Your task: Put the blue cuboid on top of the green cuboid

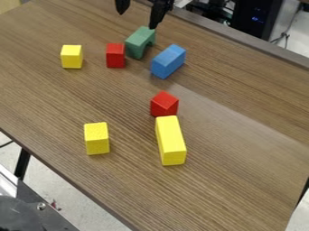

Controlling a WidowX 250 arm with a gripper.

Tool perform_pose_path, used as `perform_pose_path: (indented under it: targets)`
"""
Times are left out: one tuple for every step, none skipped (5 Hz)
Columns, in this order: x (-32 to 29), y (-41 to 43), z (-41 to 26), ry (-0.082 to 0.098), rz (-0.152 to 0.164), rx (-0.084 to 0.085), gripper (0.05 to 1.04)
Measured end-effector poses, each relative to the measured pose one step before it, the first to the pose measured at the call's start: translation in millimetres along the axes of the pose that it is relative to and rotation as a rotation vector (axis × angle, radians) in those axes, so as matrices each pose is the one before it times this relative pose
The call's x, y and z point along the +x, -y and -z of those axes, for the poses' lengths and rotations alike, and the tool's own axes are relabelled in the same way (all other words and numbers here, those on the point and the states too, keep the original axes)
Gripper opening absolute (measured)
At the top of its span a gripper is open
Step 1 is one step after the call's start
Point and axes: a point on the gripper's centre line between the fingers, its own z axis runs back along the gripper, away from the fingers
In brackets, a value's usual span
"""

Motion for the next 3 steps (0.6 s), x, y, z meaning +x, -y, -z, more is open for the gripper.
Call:
perform_pose_path:
  targets:
    - [-4.34, 3.08, 12.94, -0.0379, 0.0046, -0.0063, 0.999]
    - [0.7, 5.88, 2.41, 0.0012, 0.0003, -0.0312, 0.999]
    - [1.42, 9.93, -1.03, 0.0073, 0.0289, -0.0149, 0.999]
